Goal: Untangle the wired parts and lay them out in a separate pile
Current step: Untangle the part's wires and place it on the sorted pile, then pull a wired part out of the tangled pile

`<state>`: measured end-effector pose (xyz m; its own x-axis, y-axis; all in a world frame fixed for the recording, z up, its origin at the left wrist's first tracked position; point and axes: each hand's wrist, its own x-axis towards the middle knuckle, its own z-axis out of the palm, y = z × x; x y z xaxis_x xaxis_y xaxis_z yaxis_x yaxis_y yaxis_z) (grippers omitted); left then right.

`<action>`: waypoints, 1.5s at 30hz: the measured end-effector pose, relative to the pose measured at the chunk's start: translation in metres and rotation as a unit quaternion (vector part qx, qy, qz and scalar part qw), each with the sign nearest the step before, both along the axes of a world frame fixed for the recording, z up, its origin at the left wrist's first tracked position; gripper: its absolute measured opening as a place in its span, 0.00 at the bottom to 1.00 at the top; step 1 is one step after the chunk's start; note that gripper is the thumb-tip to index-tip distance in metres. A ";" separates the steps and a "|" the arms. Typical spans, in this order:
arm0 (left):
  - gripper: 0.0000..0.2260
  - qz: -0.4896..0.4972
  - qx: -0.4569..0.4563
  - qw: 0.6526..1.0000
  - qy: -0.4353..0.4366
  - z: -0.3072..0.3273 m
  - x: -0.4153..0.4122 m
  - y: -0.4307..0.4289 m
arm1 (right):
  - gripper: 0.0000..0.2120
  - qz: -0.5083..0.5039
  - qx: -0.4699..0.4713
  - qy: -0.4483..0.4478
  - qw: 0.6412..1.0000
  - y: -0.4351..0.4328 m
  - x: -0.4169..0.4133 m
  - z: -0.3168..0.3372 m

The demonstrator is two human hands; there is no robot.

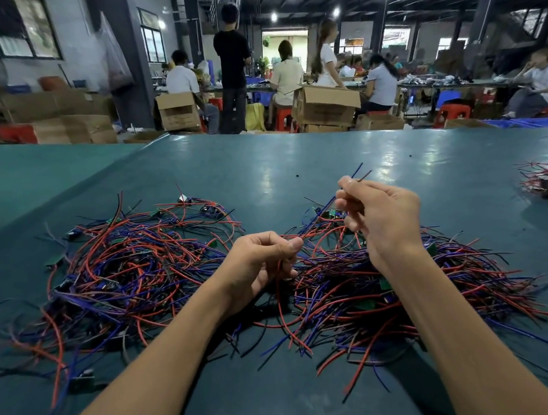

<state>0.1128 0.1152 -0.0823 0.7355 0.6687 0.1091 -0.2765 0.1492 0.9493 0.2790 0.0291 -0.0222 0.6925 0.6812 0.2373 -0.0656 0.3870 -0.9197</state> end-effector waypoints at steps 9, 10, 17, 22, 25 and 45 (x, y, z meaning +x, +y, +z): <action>0.11 0.004 0.008 1.000 0.007 0.002 0.001 0.000 | 0.07 0.004 0.047 0.033 0.998 -0.004 -0.012 0.008; 0.11 0.006 0.007 1.000 0.006 0.002 0.001 -0.001 | 0.06 0.005 0.063 0.038 0.997 -0.005 -0.013 0.010; 0.11 0.031 -0.090 0.994 -0.062 0.009 -0.006 0.004 | 0.05 0.004 0.173 0.004 0.985 -0.011 -0.009 0.018; 0.10 0.024 -0.142 0.979 -0.147 0.008 -0.013 0.012 | 0.09 -0.017 -0.002 -0.276 0.961 0.002 -0.044 -0.014; 0.18 0.030 -0.153 0.972 -0.175 0.009 -0.015 0.015 | 0.07 0.028 -0.047 -0.364 0.930 0.007 -0.057 -0.029; 0.14 0.237 0.001 0.968 -0.089 0.001 -0.001 0.012 | 0.13 0.120 -0.122 -0.505 0.846 0.011 -0.047 -0.041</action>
